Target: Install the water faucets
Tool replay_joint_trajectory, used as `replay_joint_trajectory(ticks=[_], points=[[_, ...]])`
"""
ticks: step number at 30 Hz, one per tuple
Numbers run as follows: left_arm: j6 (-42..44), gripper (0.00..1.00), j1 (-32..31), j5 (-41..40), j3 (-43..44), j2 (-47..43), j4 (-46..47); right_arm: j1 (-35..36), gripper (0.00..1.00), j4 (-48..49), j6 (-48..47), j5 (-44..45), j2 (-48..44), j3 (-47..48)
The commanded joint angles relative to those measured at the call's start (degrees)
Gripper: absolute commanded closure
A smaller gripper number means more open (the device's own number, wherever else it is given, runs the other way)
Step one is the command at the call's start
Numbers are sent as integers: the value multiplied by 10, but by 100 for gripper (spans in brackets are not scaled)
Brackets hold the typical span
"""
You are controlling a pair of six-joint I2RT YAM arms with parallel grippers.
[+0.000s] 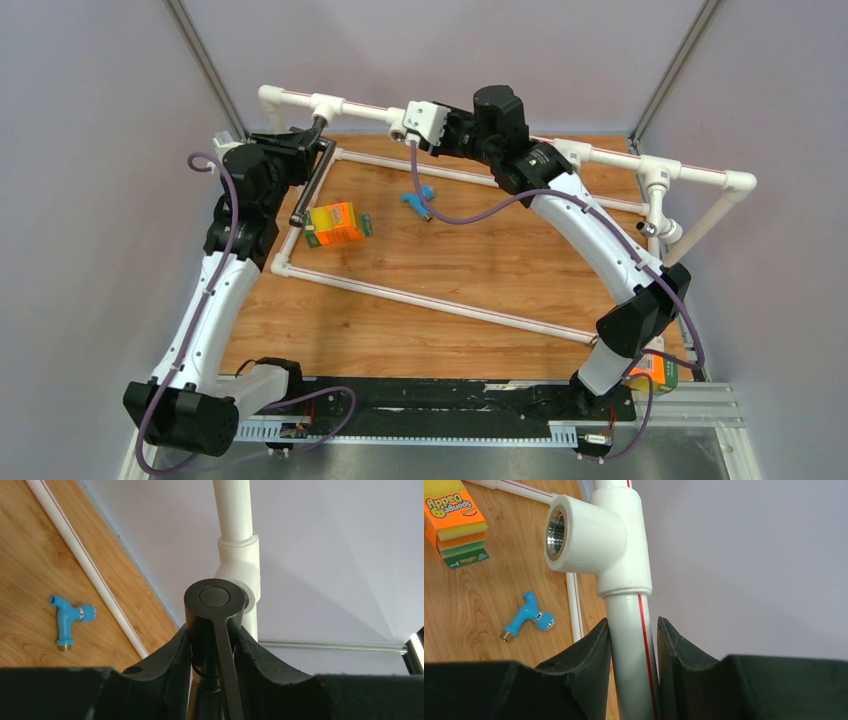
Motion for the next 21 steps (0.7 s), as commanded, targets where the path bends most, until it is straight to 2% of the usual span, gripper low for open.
replay_joint_trajectory(ticks=[1, 13, 21], points=[[38, 100, -3, 19, 37, 16, 61, 12, 100, -57, 84, -52, 1, -28], [152, 100, -2, 38, 40, 10, 32, 17, 100, -60, 81, -59, -6, -26], [162, 100, -3, 33, 16, 1, 66, 19, 100, -60, 80, -57, -6, -26]])
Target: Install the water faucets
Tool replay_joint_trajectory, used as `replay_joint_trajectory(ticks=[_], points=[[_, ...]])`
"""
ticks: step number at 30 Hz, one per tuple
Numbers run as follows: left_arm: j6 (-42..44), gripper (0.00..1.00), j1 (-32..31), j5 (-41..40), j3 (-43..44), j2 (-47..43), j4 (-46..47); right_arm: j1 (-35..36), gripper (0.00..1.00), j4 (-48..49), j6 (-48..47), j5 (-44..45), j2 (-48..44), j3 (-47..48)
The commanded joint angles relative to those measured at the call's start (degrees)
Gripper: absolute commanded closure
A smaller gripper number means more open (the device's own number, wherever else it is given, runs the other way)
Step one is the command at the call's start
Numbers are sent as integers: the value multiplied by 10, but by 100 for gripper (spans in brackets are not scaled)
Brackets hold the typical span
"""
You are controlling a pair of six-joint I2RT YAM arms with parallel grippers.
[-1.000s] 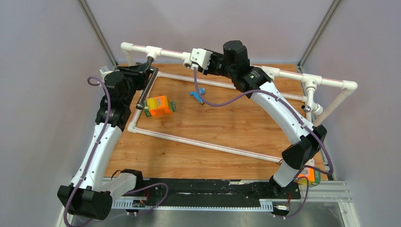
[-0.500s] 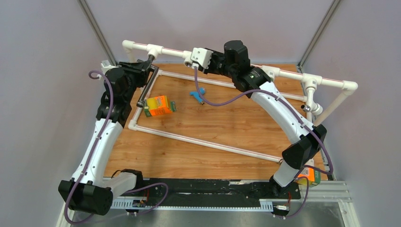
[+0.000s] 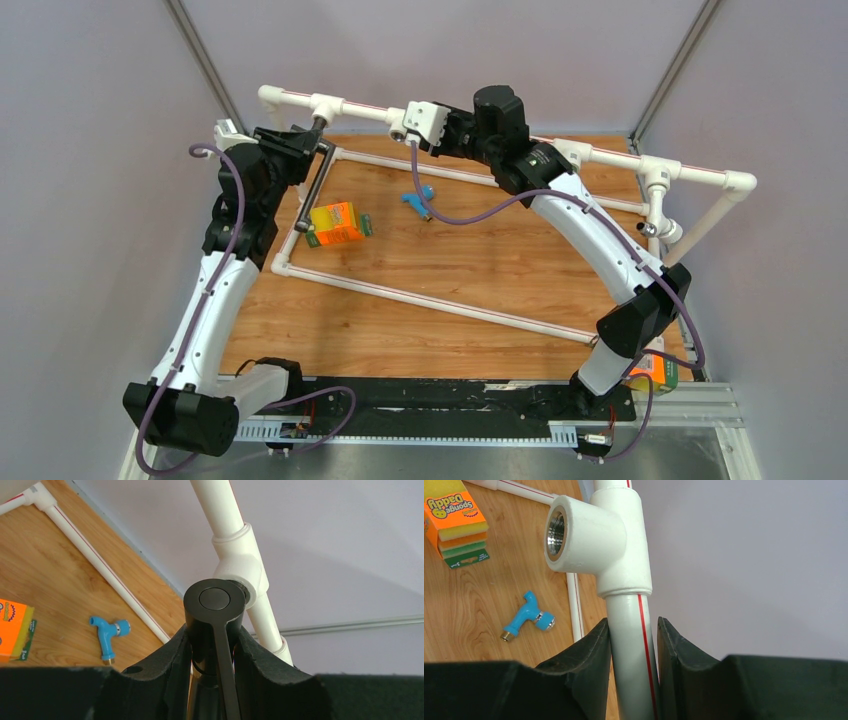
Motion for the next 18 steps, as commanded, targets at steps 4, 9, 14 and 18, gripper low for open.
replay_joint_trajectory(ticks=[4, 9, 14, 18], points=[[52, 100, -3, 25, 16, -2, 76, 21, 100, -63, 81, -55, -5, -23], [94, 100, -3, 43, 14, -2, 84, 21, 100, -64, 80, -54, -6, -23], [116, 100, -3, 55, -9, -6, 101, 24, 100, -64, 80, -55, -5, -22], [142, 100, -5, 61, -21, -8, 111, 26, 100, -65, 79, -54, -6, -21]])
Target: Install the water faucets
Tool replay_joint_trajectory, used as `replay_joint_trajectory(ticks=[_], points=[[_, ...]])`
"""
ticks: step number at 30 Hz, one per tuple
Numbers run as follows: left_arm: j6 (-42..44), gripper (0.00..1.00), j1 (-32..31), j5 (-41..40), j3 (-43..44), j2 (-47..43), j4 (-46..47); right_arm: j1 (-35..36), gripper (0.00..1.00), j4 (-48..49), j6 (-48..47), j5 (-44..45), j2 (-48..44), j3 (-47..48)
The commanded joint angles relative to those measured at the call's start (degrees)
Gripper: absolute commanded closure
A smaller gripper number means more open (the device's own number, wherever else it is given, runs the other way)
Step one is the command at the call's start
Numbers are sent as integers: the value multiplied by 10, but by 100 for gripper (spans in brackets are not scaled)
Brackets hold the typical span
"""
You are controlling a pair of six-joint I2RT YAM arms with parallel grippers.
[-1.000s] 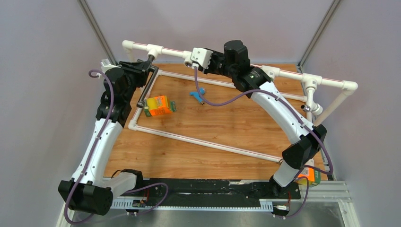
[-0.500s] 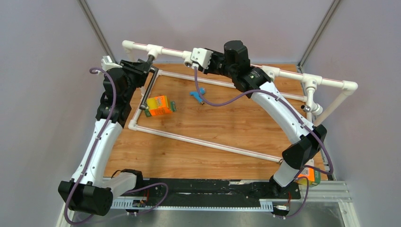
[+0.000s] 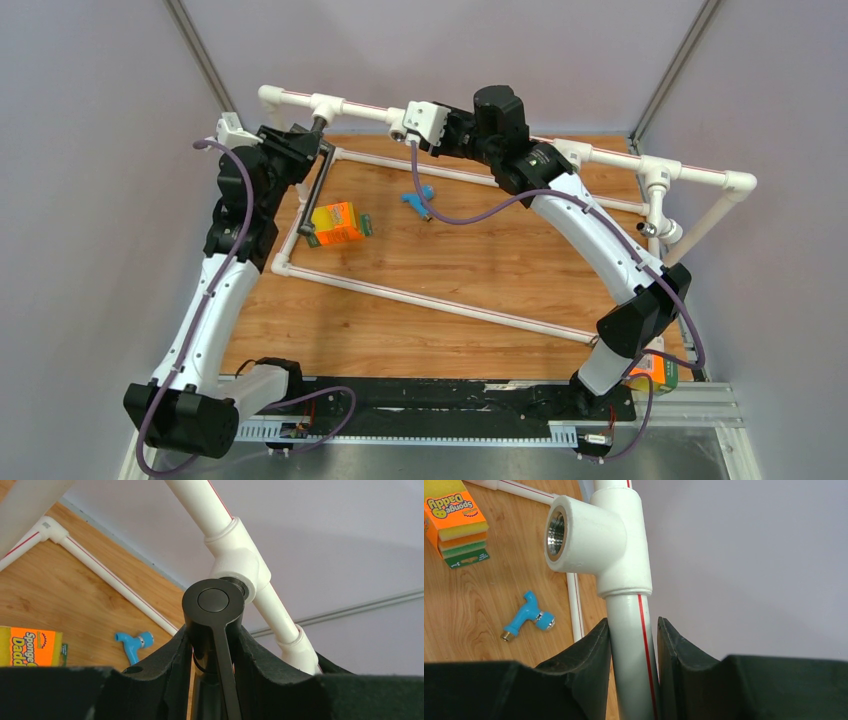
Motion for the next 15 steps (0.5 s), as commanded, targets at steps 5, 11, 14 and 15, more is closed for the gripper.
replay_joint_trajectory(ticks=[5, 11, 14, 15], points=[[60, 100, -16, 41, -29, -3, 101, 26, 100, -64, 79, -54, -7, -21], [108, 100, -21, 32, -36, -3, 109, 28, 100, -64, 77, -52, -8, -21], [162, 100, -28, 36, -38, -5, 123, 28, 100, -64, 77, -52, -10, -22], [177, 100, -31, 36, -37, -6, 124, 28, 100, -65, 77, -52, -10, -22]])
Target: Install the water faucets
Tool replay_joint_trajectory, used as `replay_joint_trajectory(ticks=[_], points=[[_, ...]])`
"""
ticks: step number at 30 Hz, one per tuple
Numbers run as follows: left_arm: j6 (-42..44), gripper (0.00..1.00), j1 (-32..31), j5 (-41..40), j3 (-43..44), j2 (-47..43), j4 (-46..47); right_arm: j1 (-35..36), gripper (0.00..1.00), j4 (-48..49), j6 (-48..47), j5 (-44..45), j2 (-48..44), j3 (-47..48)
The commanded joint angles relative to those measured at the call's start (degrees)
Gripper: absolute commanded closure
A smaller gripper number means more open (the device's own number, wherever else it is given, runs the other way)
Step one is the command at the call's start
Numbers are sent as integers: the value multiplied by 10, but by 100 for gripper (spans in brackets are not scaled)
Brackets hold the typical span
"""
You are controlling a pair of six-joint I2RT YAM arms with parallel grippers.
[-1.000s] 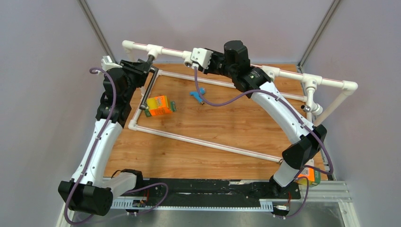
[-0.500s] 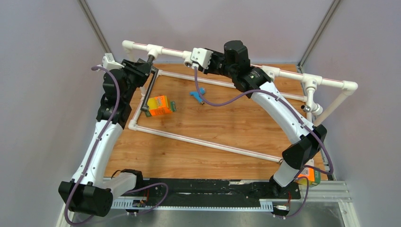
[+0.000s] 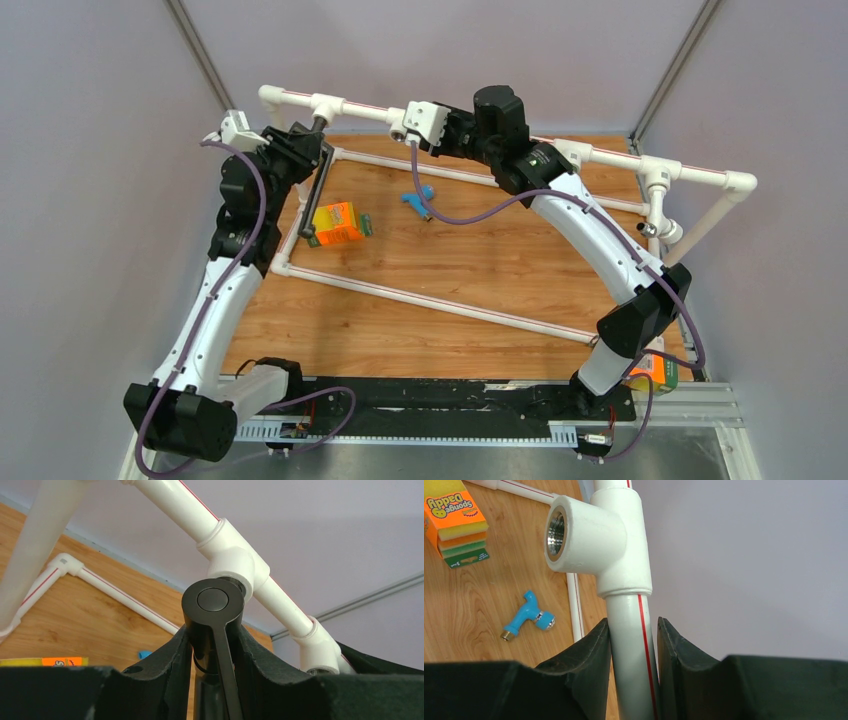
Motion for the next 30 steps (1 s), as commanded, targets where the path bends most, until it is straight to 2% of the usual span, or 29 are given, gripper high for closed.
replay_joint_trajectory(ticks=[1, 14, 19, 30], points=[[104, 100, -25, 38, -3, 3, 58, 28, 100, -63, 77, -53, -9, -22], [394, 100, -53, 85, -9, 13, 61, 29, 100, -61, 74, -51, -15, -25], [476, 100, -54, 102, 2, 15, 50, 29, 100, -61, 72, -49, -17, -26], [733, 100, -85, 95, 35, 27, -57, 30, 100, -61, 72, -48, -17, -27]])
